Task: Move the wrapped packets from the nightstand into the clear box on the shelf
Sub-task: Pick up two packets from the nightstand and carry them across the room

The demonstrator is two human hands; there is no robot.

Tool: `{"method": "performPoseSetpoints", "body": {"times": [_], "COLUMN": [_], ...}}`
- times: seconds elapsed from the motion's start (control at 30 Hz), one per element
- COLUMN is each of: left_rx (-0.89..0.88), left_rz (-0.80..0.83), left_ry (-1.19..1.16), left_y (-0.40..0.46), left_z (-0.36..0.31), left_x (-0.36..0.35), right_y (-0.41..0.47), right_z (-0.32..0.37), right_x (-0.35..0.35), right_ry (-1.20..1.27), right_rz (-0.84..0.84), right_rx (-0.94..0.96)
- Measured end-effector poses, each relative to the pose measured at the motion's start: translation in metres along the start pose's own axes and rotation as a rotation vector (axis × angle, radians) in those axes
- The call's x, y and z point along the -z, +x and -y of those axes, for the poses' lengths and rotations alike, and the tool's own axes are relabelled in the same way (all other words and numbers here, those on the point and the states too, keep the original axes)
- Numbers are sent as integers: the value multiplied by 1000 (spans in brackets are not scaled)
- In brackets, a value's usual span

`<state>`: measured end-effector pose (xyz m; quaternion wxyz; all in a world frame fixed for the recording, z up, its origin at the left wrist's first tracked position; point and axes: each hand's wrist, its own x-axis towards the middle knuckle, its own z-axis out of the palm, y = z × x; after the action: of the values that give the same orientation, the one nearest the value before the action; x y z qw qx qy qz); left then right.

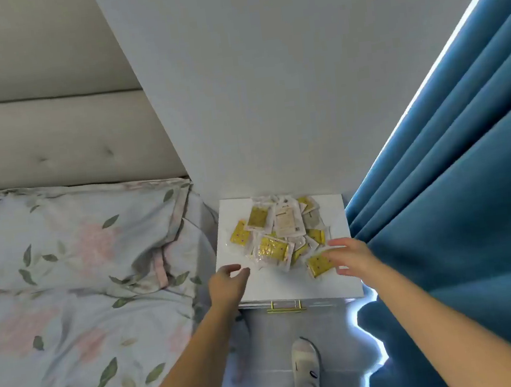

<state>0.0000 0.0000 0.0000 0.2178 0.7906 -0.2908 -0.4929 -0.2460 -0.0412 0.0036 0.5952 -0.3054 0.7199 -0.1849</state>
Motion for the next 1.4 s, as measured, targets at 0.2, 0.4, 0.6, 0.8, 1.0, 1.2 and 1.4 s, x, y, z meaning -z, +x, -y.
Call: {"method": "performPoseSetpoints", "body": {"times": [0.2,0.4,0.6,0.8,1.0,1.2,1.4], "left_rx": [221,389,369,283,314,349,310], "left_rz": [154,110,172,337,278,229,312], "left_ry": [-136,-285,-357,-497,-699,-596,-512], "left_y": [79,139,154,166,169,181,179], "left_z": [42,76,79,64,62,73,74], "left_x": [-53,-79,-98,-106,-91,-68,-64], "right_y": [108,182,218,183,157,209,219], "right_z": [-45,-66,-86,-79,-67,-56,-61], "right_x": [-66,-119,-143,-147,-154,-164,-162], "right_ry": [-125,-532,-602,-188,-160,-198,-151], "right_rz": [-33,-177,-280,36,-101,-442,-437], "right_rx": [30,401,322,217,209,81,77]}}
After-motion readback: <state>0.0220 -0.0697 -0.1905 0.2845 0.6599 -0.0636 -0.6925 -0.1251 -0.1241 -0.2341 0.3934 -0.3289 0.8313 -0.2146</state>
